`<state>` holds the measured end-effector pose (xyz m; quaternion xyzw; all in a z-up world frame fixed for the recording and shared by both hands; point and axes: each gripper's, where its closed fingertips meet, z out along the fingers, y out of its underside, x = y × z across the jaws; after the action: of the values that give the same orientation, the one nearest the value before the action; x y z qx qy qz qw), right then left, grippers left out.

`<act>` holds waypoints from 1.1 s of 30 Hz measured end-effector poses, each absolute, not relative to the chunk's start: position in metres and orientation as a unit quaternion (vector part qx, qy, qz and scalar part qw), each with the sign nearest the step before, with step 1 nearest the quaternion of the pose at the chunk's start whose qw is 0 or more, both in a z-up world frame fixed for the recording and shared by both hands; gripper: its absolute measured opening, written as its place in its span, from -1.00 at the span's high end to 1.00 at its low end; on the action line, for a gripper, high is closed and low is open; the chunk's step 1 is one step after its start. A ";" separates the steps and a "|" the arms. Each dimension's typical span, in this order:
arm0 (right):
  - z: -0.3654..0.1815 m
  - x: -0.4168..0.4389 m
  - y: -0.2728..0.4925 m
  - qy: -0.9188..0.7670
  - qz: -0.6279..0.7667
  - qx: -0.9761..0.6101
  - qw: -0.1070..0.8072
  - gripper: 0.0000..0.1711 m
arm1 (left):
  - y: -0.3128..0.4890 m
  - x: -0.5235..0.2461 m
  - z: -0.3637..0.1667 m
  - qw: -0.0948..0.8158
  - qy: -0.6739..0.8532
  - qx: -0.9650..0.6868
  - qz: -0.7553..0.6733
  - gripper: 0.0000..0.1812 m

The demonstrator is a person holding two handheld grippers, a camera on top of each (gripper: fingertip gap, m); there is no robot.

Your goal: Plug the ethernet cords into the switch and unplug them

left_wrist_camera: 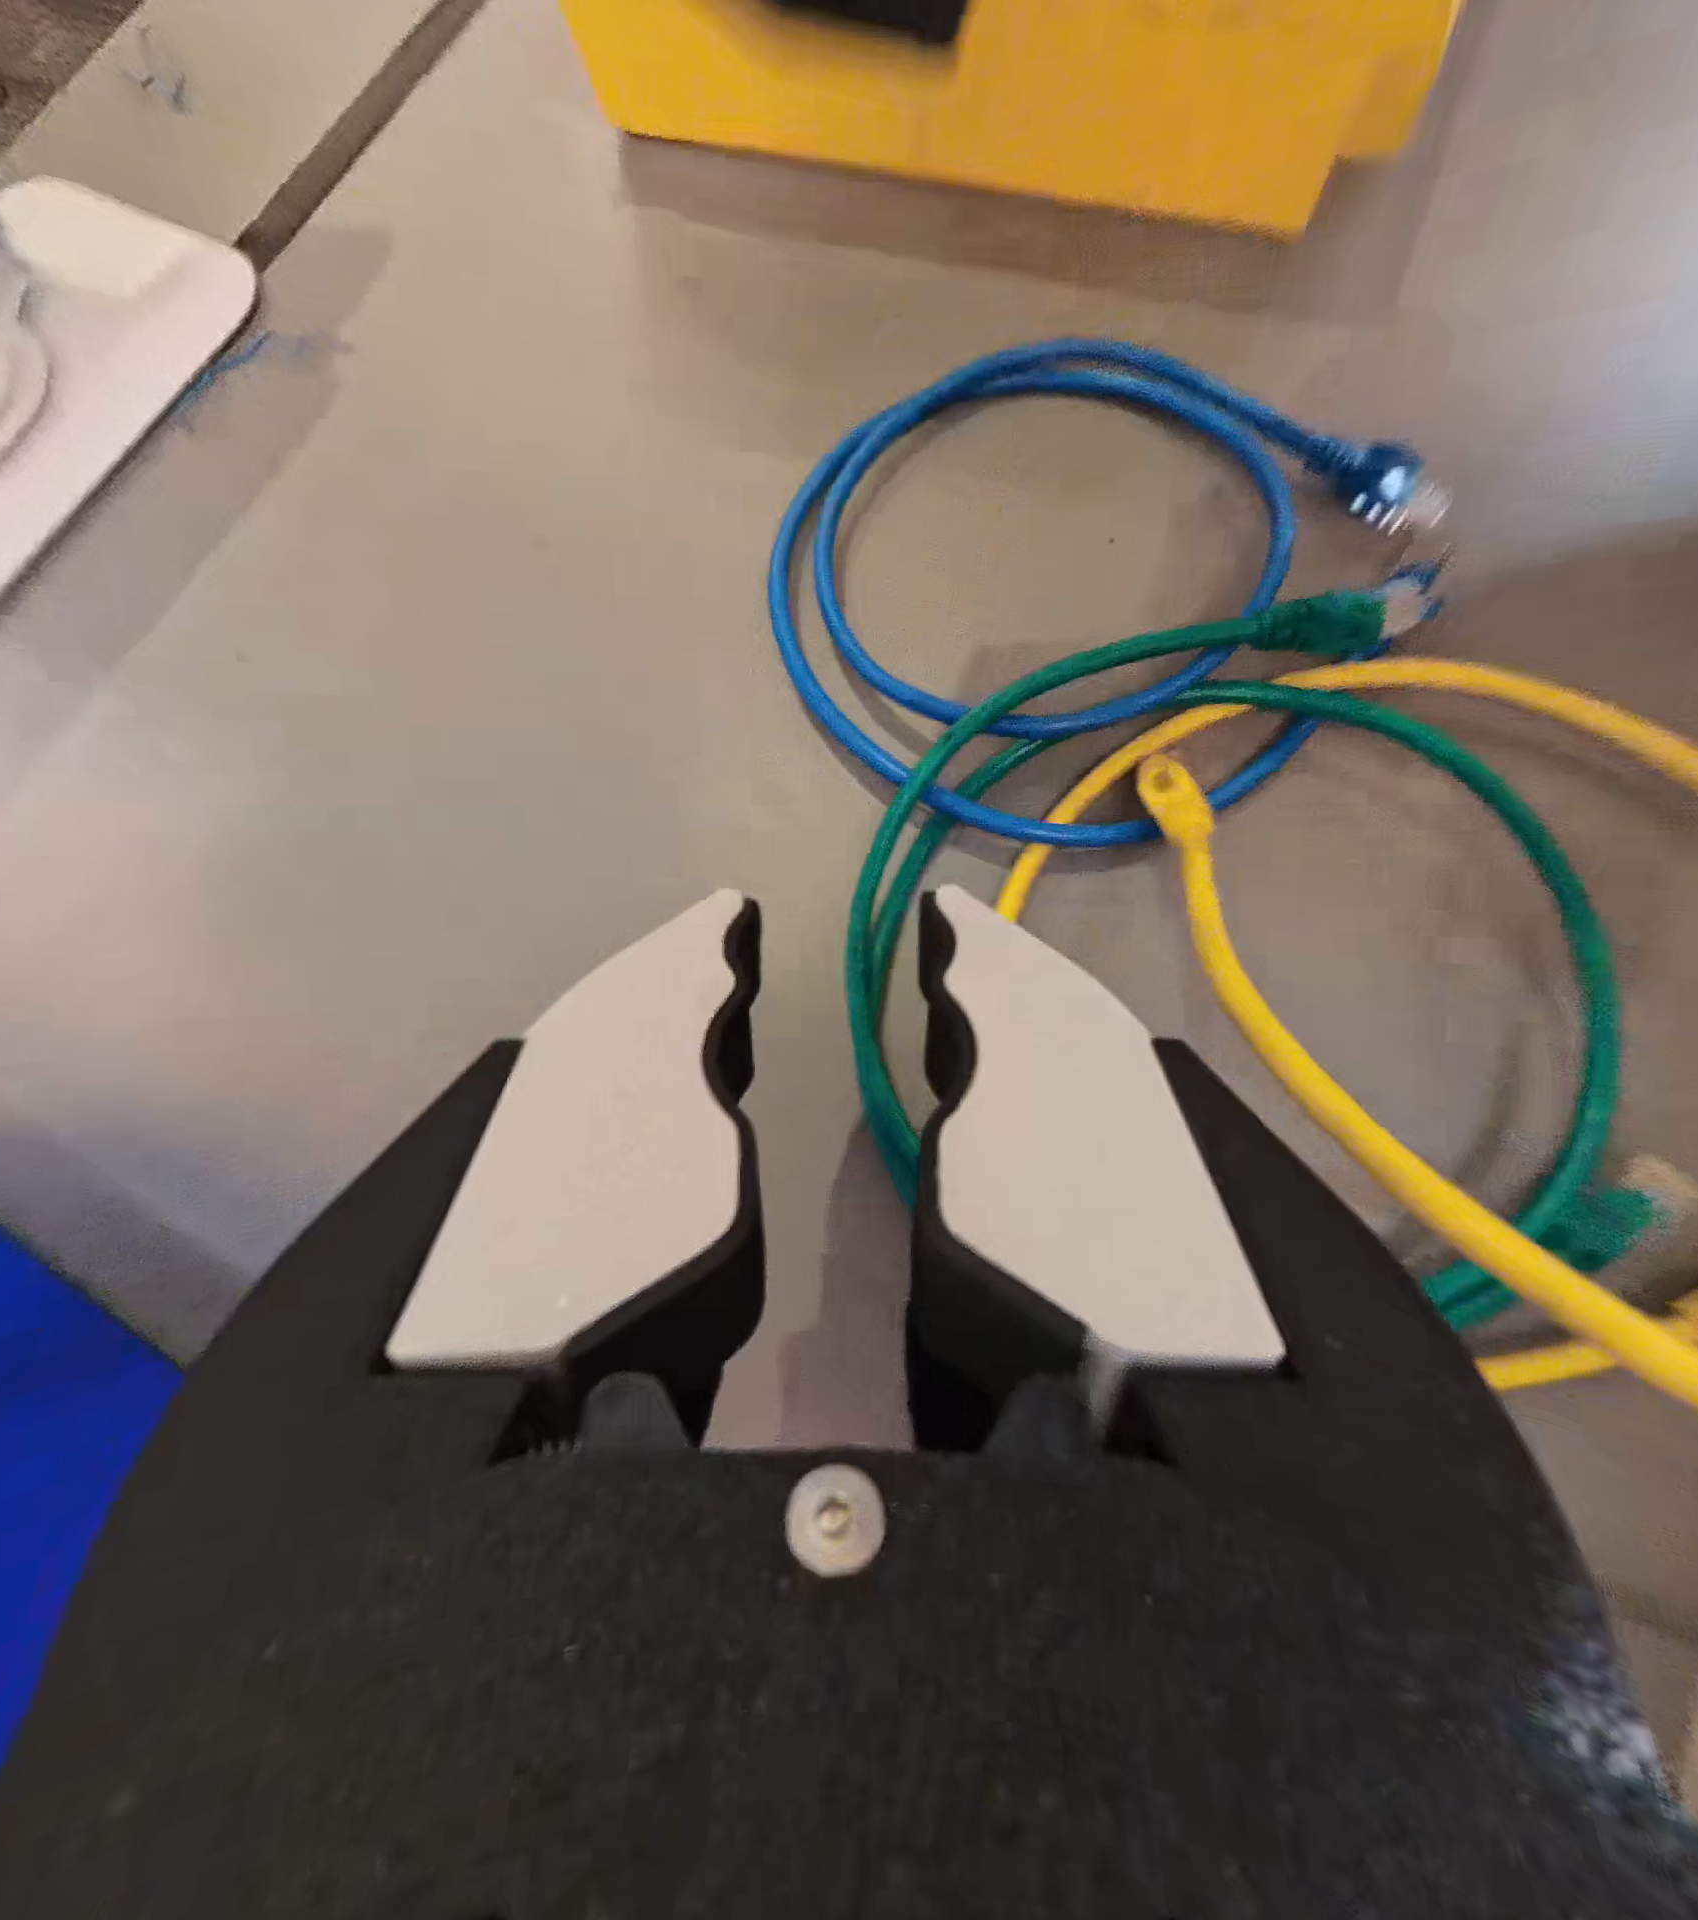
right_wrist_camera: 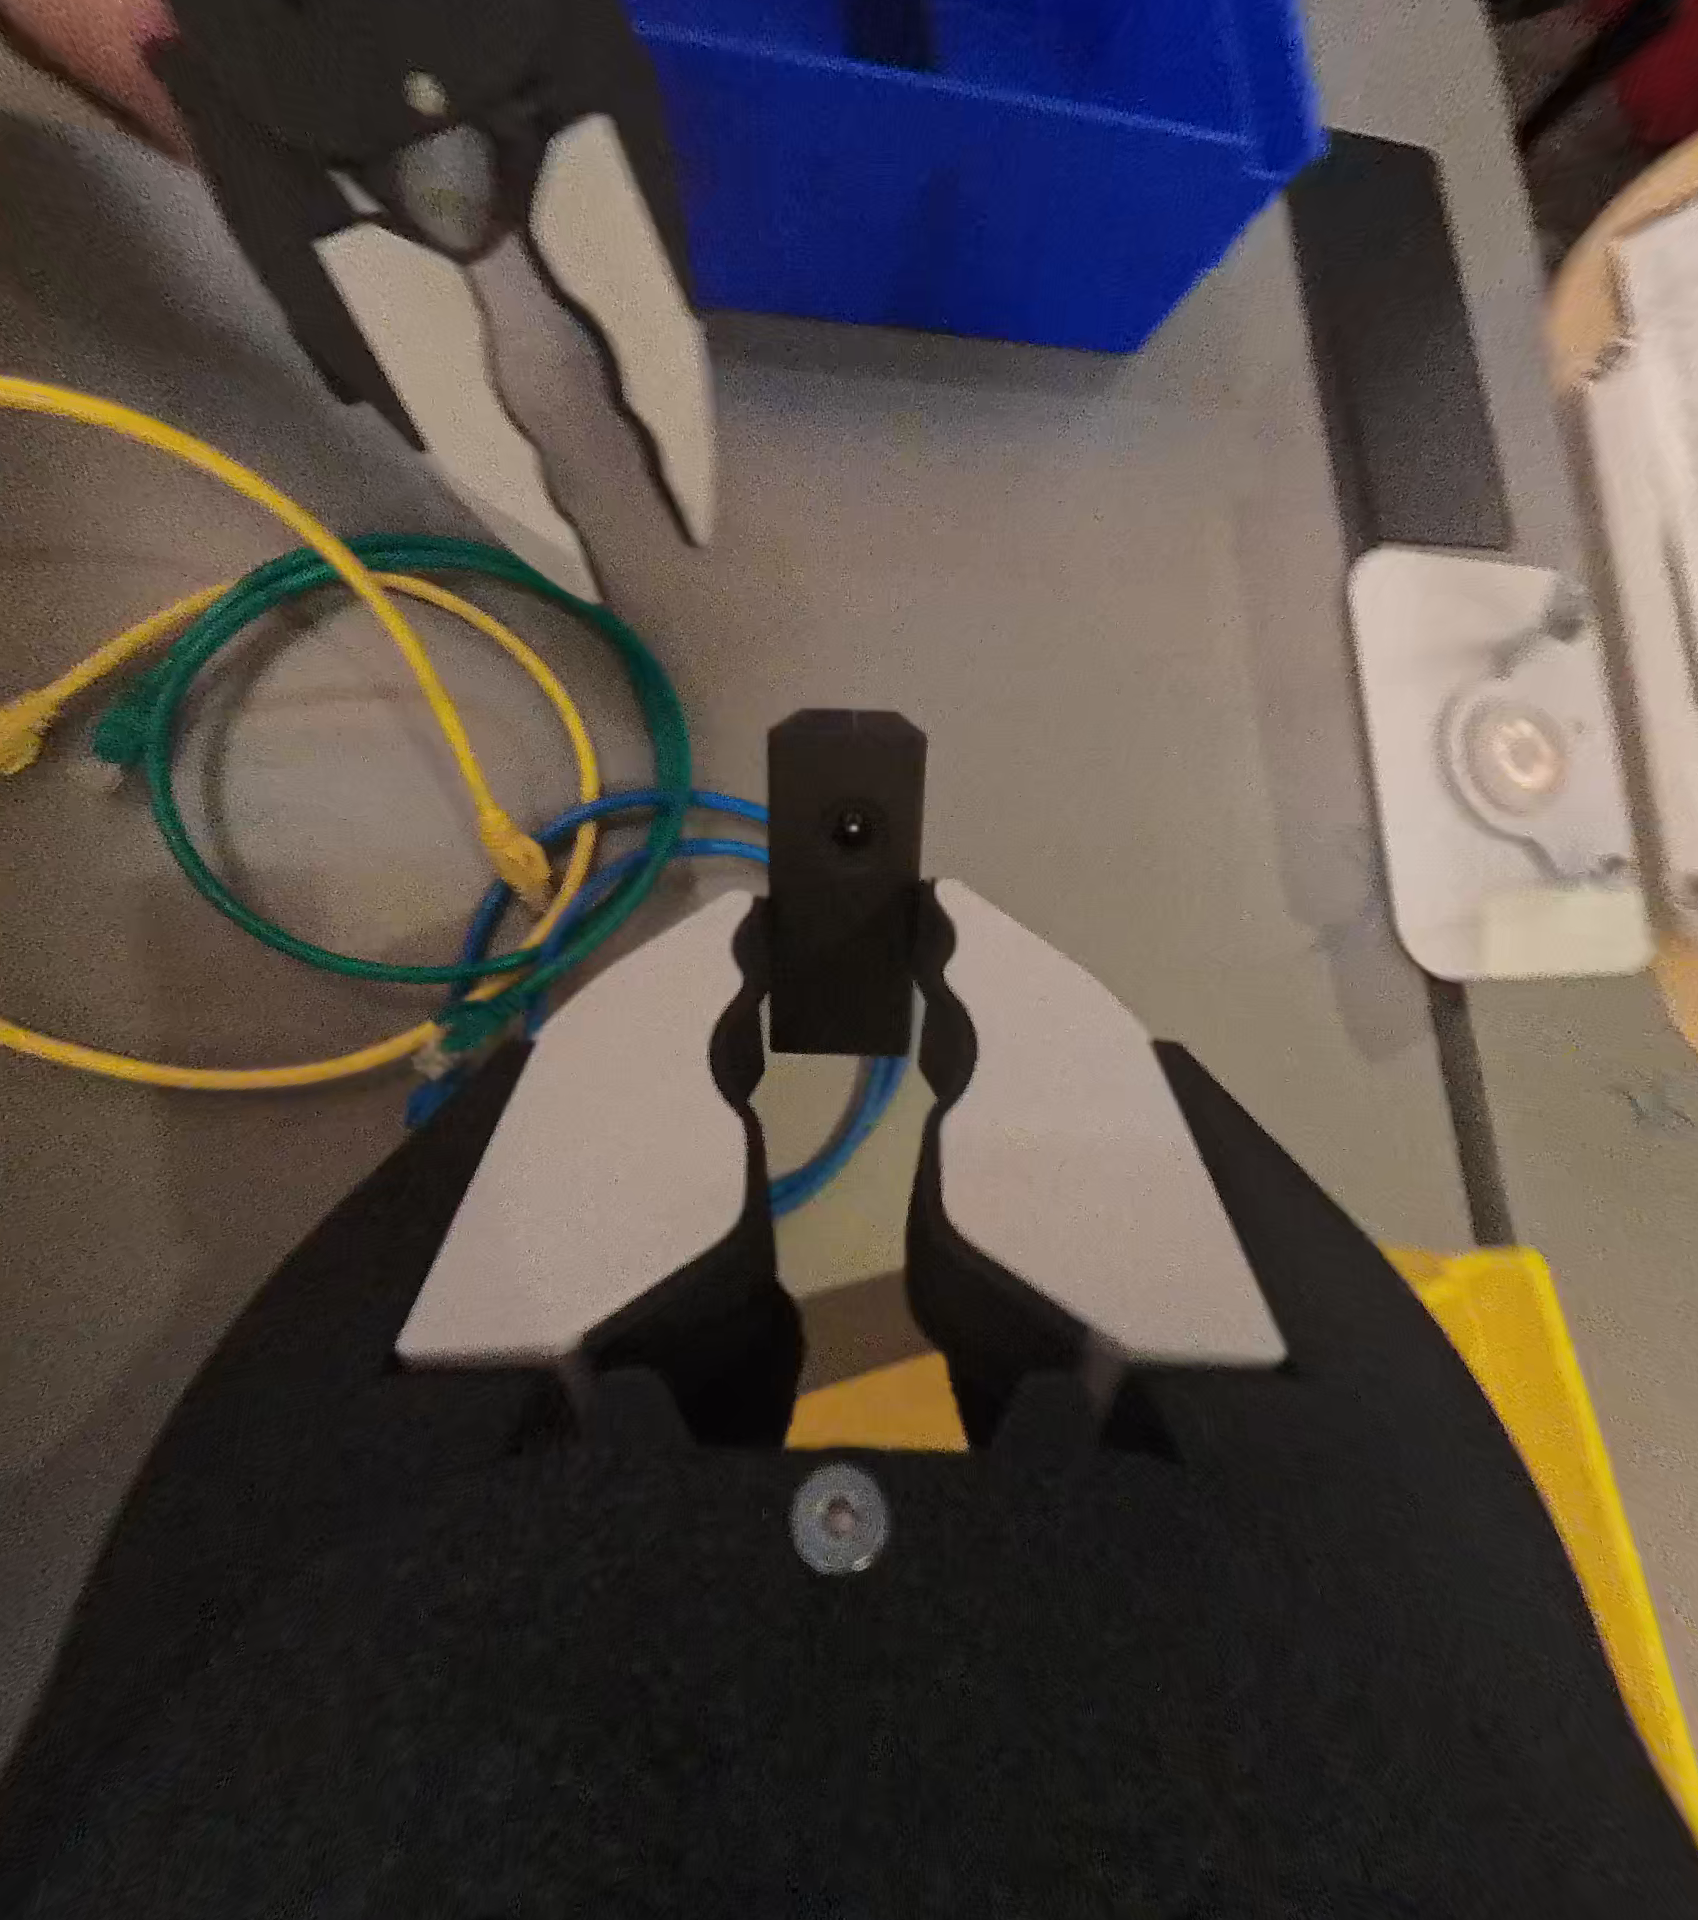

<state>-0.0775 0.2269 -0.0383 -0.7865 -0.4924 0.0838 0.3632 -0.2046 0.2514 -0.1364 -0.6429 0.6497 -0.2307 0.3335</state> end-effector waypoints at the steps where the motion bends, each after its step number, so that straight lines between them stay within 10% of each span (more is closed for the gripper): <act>1: -0.023 -0.052 0.231 -0.465 0.068 -0.798 0.377 0.69 | 0.248 -0.212 -0.136 0.337 0.623 -0.656 -0.260 0.70; 9: -0.039 0.160 0.266 -0.190 -0.013 -0.931 0.312 0.69 | 0.232 -0.258 -0.158 0.385 0.545 -0.687 -0.288 0.74; 33: -0.166 0.208 0.285 -0.015 0.009 -0.994 0.105 0.61 | 0.233 -0.265 -0.155 0.386 0.534 -0.684 -0.312 0.80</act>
<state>0.2077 0.2850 -0.1662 -0.9943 -0.0152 0.0092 0.1055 -0.2647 0.2325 -0.1548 -0.6844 0.5337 -0.3122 0.3863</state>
